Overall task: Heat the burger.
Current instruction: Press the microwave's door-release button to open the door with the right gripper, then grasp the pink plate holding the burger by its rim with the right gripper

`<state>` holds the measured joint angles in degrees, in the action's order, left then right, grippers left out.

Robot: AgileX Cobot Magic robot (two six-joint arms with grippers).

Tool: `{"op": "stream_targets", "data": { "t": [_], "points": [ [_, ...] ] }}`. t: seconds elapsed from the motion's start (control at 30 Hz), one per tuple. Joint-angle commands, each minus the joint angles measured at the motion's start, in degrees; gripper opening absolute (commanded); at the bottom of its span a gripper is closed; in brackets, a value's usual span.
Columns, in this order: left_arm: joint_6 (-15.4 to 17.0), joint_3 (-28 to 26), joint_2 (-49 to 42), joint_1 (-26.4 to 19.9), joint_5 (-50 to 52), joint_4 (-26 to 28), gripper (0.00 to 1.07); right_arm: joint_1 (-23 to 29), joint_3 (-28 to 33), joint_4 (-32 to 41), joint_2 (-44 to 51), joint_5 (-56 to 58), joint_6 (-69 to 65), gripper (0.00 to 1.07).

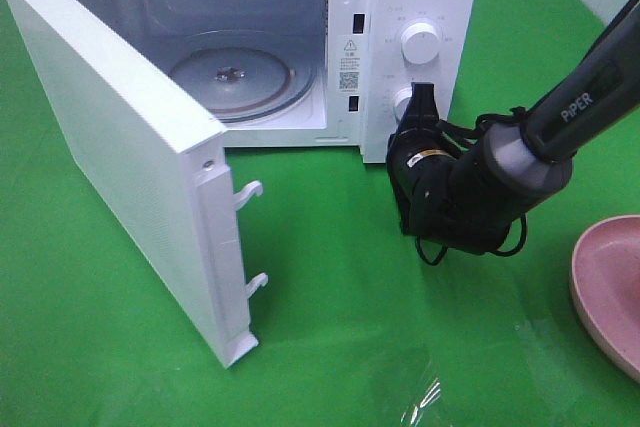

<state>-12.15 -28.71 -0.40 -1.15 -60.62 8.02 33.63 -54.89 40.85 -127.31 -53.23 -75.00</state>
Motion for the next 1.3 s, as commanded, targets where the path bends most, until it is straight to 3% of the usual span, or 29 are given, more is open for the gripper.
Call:
{"op": "stream_targets", "data": {
  "t": [0.03, 0.33, 0.47, 0.77, 1.13, 1.3],
  "points": [
    [0.06, 0.06, -0.97, 0.34, 0.74, 0.23, 0.98, -2.52, -4.64, -2.86, 0.86, -8.14, 0.4, 0.0],
    [0.06, 0.06, -0.97, 0.34, 0.74, 0.23, 0.98, -2.41, -3.09, -2.92, 3.04, -2.29, 1.72, 0.0],
    [0.06, 0.06, -0.97, 0.34, 0.74, 0.23, 0.98, -1.55, 1.43, -2.98, 6.36, 1.2, 2.18, 0.0],
    [0.06, 0.06, -0.97, 0.34, 0.74, 0.23, 0.98, -0.52, 5.67, -3.55, 10.49, 9.0, 4.01, 0.0],
    [0.06, 0.06, -0.97, 0.34, 0.74, 0.23, 0.98, -0.52, 9.51, -3.55, 18.62, 22.75, 19.08, 0.0],
    [0.06, 0.06, -0.97, 0.34, 0.74, 0.23, 0.98, -0.52, 9.57, -4.35, 23.43, 31.86, 34.21, 0.0]
  ]
}}
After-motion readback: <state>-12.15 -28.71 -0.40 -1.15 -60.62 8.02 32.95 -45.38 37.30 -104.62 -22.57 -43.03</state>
